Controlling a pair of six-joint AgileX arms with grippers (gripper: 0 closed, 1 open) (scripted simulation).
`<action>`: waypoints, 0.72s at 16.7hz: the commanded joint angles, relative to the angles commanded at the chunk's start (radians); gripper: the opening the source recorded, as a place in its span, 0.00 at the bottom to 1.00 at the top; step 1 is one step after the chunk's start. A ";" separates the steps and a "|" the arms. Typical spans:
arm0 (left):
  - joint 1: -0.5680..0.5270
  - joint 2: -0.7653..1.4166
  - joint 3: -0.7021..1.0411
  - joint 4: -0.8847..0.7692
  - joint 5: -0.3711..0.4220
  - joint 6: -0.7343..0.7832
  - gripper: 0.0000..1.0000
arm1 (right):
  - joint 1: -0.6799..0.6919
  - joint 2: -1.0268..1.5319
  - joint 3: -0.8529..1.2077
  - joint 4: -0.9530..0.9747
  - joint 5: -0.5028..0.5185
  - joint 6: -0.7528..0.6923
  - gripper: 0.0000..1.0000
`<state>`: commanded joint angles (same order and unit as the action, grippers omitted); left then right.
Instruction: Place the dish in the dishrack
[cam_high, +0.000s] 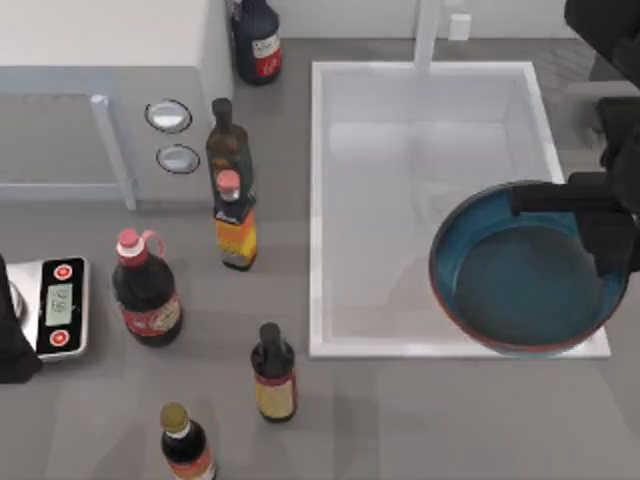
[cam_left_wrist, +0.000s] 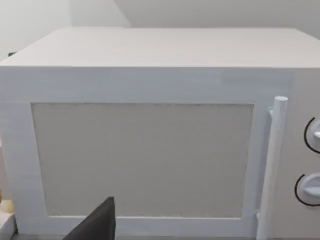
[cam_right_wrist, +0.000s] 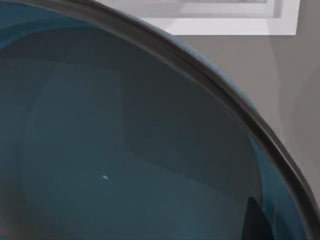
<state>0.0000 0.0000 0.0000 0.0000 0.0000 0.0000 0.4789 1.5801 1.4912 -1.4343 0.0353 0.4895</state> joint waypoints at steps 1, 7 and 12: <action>0.000 0.000 0.000 0.000 0.000 0.000 1.00 | -0.002 -0.011 0.037 -0.038 0.000 -0.002 0.00; 0.000 0.000 0.000 0.000 0.000 0.000 1.00 | 0.000 -0.026 0.084 -0.084 -0.001 -0.004 0.00; 0.000 0.000 0.000 0.000 0.000 0.000 1.00 | -0.092 -0.071 0.060 0.017 -0.058 -0.045 0.00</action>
<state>0.0000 0.0000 0.0000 0.0000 0.0000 0.0000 0.3867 1.5086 1.5517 -1.4171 -0.0224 0.4449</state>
